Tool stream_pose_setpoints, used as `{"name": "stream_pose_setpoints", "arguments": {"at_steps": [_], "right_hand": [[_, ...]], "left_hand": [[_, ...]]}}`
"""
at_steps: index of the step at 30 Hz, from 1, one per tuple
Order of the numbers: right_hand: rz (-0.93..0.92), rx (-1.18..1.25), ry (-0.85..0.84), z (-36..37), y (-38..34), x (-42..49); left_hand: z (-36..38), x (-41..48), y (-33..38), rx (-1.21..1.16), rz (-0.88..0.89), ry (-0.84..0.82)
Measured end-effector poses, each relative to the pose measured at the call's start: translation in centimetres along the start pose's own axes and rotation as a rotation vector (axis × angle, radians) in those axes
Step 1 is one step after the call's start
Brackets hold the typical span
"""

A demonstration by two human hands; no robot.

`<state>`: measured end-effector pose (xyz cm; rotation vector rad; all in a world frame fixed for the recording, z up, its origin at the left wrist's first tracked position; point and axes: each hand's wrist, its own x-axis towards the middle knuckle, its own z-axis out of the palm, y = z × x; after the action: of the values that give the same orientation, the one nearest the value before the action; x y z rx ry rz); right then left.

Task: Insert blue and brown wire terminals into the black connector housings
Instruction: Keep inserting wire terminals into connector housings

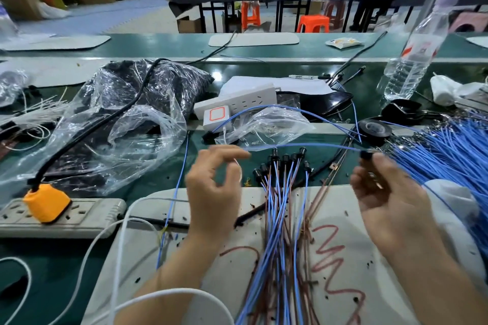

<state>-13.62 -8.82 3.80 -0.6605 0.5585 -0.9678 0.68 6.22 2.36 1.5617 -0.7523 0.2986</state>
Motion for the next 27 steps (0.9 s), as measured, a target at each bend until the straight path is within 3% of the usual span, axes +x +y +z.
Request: {"name": "stream_pose_setpoints", "arguments": {"at_steps": [3,6,8,10,12,15,18,27], "right_hand": [[-0.025,0.105,0.143,-0.8,-1.2,1.3],[-0.048,0.114,0.162,-1.1,-1.3,1.6],[-0.127,0.025,0.132,-0.7,-1.1,1.3],[-0.332,-0.225,0.053,-0.1,-0.7,0.3],[-0.555,-0.557,-0.112,0.4,0.2,-1.4],[-0.693,-0.812,-0.359,0.7,2.2,-3.5],[-0.833,-0.932,-0.472,0.8,2.9,-4.1],[-0.961,-0.935,-0.523,0.8,2.8,-4.4]], "left_hand": [[-1.0,2.1,-2.1,-0.092,-0.342,0.259],[-2.0,3.4,-4.1,-0.101,-0.587,0.323],[-2.0,3.3,-3.5,0.194,-0.476,0.323],[-1.6,2.8,-1.9,0.377,-0.136,0.279],[-0.7,1.7,-0.3,0.276,0.12,0.069],[1.0,-0.8,1.5,0.103,0.298,-0.32],[2.2,-2.5,1.8,0.039,0.282,-0.399],[2.0,-2.7,1.1,-0.131,0.068,-0.412]]}}
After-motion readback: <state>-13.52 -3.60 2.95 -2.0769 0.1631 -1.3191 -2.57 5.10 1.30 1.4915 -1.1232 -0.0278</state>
